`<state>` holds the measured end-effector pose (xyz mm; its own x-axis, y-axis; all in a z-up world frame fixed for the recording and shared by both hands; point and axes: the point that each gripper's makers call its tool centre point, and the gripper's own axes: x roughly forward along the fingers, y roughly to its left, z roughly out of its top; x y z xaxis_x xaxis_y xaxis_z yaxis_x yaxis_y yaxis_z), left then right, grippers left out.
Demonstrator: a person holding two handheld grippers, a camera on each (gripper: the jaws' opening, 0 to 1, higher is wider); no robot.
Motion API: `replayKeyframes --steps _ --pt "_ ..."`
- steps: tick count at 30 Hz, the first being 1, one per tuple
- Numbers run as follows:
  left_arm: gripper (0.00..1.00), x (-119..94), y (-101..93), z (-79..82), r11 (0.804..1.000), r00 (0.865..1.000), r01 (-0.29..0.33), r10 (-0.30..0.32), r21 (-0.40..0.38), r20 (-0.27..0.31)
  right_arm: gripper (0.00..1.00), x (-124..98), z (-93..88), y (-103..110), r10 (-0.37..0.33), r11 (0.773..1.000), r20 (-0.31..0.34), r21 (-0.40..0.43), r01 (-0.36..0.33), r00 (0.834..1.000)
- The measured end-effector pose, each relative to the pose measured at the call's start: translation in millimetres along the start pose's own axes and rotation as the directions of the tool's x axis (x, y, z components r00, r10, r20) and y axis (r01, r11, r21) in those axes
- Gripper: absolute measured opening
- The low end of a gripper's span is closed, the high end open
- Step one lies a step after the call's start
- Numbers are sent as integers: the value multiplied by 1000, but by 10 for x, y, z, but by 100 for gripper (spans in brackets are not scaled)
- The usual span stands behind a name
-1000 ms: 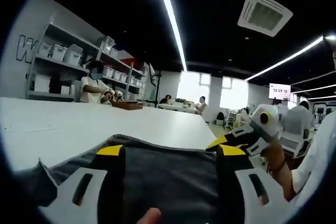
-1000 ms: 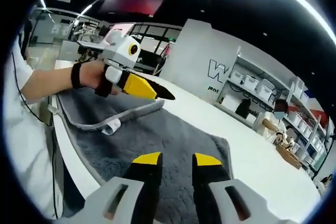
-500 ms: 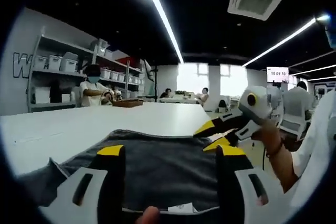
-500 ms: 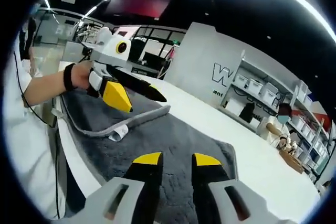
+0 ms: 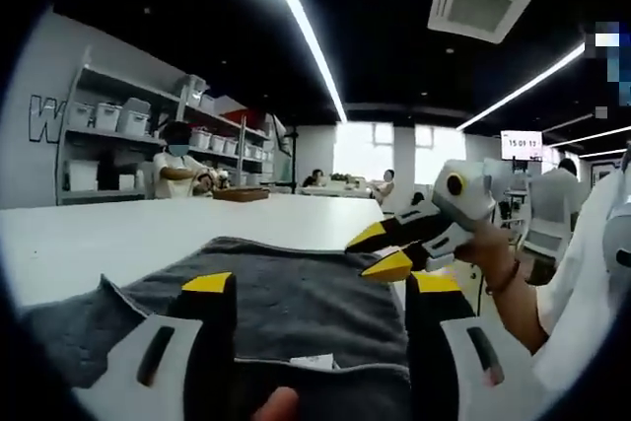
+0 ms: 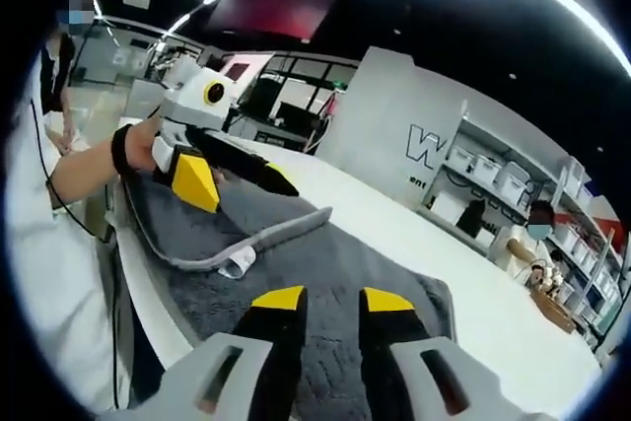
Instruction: Open the folded towel by lifting each exposed corner and separating the folded layers until the towel lies flat within the target outline without major curled edges
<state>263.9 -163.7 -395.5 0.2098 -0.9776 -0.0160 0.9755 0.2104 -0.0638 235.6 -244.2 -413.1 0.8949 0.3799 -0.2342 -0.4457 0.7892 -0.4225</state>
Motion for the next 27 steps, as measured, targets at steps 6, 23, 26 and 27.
replayKeyframes --steps 6,23,26,27 --pt "59 -100 -46 -15 999 999 -27 28 47 -16 15 25 58 50 7 1000 9 -7 -6 1000" --pt "61 -335 -149 -162 987 989 -122 129 106 -67 16 114 131 115 50 999 39 17 -50 998" --pt "60 -332 -228 -202 985 989 -118 128 122 -70 16 145 174 144 58 998 38 3 -58 998" --pt "60 -333 -231 -217 985 988 -120 130 126 -79 16 148 182 148 59 998 39 0 -59 998"
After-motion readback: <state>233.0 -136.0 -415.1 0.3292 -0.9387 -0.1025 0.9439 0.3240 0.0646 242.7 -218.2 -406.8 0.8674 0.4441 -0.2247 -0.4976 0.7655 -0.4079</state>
